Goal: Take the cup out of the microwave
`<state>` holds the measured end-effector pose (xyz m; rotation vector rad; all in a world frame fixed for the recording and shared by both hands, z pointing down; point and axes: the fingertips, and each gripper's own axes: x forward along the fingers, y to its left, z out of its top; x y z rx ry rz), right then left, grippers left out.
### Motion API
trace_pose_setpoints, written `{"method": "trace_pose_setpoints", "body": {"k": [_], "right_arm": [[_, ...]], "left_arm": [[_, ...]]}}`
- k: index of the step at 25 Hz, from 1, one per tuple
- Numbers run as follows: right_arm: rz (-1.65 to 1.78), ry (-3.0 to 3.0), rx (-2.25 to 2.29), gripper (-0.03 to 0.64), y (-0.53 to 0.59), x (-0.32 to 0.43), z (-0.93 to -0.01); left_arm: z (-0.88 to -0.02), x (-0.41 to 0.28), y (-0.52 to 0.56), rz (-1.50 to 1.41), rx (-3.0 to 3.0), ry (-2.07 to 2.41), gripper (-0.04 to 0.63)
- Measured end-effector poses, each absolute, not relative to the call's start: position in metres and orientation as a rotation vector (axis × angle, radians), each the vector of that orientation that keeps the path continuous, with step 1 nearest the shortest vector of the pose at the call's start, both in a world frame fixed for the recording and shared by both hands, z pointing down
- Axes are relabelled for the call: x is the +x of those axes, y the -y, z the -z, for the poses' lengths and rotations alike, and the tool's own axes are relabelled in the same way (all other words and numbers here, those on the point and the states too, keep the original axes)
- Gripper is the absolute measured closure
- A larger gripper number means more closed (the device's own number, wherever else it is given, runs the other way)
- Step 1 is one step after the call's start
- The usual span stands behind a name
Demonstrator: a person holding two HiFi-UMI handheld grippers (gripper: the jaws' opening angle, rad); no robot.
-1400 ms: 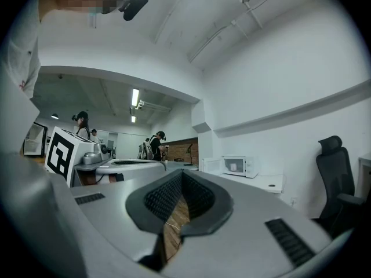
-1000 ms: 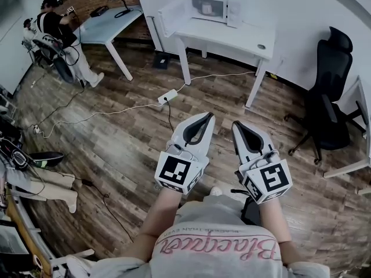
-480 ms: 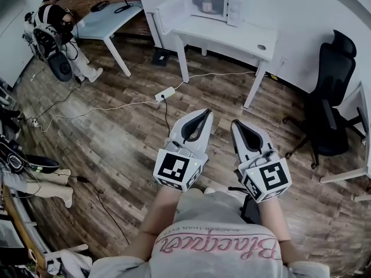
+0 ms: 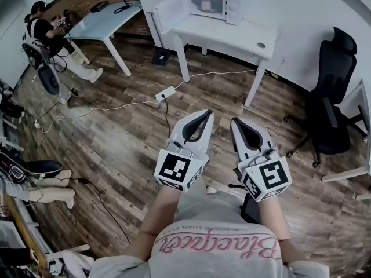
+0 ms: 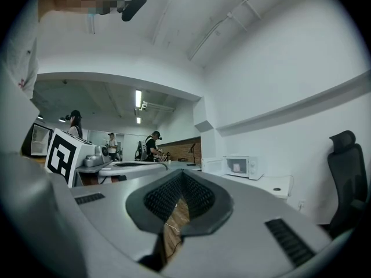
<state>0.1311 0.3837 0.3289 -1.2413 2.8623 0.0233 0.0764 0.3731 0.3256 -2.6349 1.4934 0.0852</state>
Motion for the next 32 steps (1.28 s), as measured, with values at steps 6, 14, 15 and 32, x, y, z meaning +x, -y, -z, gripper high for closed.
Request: {"method": "trace_pose_setpoints", "body": {"k": [6,14,15,32], "right_arm": [[-0.04,-2.869,-1.228,0.604,-0.372,0.124,-0.325],[-0.066,-2.856,-1.239,0.604,-0.351,0.12,-0.321],[-0.069,-2.853,-1.241,0.604,-0.347,0.12,-0.32],[-0.038,-2.782,-1.297,0.604,-0.256,0.115,-0.311]], "left_arm": [[-0.326,0.068,-0.359,-0.087,-2.637,-1.515,0.589],[-0.323,0.065,-0.337,-0.099,-2.637,-1.502,0.589],[-0.322,0.065,-0.333,-0.1,-2.636,-1.501,0.589],[-0.31,0.044,-0.238,-0.121,-2.601,-1.561,0.589]]}}
